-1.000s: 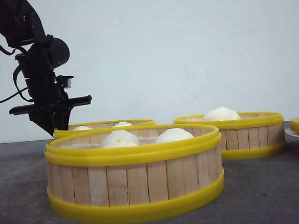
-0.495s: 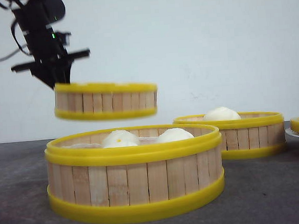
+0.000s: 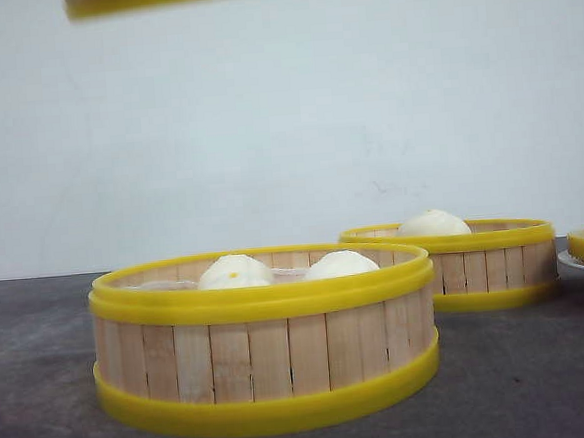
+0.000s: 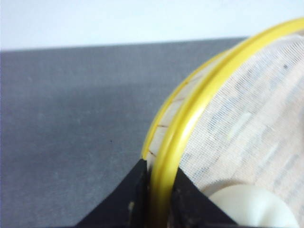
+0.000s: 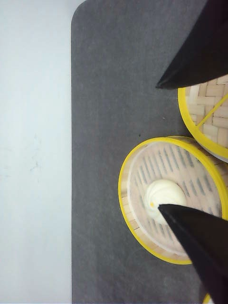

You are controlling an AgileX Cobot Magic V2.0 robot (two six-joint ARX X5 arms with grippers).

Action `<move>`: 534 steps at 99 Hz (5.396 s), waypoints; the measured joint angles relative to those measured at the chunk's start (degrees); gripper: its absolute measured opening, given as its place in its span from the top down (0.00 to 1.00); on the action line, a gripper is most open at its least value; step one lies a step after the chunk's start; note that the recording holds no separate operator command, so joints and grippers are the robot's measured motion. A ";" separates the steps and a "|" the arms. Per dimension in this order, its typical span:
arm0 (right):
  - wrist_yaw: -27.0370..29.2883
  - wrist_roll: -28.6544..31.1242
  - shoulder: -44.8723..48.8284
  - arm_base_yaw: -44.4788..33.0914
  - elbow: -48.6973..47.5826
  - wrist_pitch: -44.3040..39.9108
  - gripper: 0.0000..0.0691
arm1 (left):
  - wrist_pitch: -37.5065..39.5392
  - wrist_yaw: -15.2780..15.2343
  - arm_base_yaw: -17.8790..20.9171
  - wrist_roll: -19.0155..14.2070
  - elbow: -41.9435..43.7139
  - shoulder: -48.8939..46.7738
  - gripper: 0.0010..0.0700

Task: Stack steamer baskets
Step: 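Lift the grasped steamer basket upward with the left gripper, then carry basket over the nearest steamer basket and lower it on top, then open the left gripper and withdraw it from the stacked basket, then move right gripper to rim of the one-bun steamer basket and grasp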

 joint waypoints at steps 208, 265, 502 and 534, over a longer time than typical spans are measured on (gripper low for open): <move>0.00 0.00 0.00 5.66 0.00 -1.07 0.31 | 18.91 -5.20 -14.40 -3.39 -44.85 -2.75 0.97; 0.00 0.00 0.00 5.64 0.00 -1.03 0.31 | 17.97 -1.79 -14.21 -3.48 -44.85 -0.46 0.97; 0.17 5.22 52.59 0.46 24.39 -2.97 0.31 | 20.24 0.00 -11.32 -9.90 -67.30 -66.55 0.66; 0.20 5.62 58.05 -1.07 24.41 -0.02 0.43 | 14.53 0.81 -11.32 -10.64 -67.30 -68.35 0.66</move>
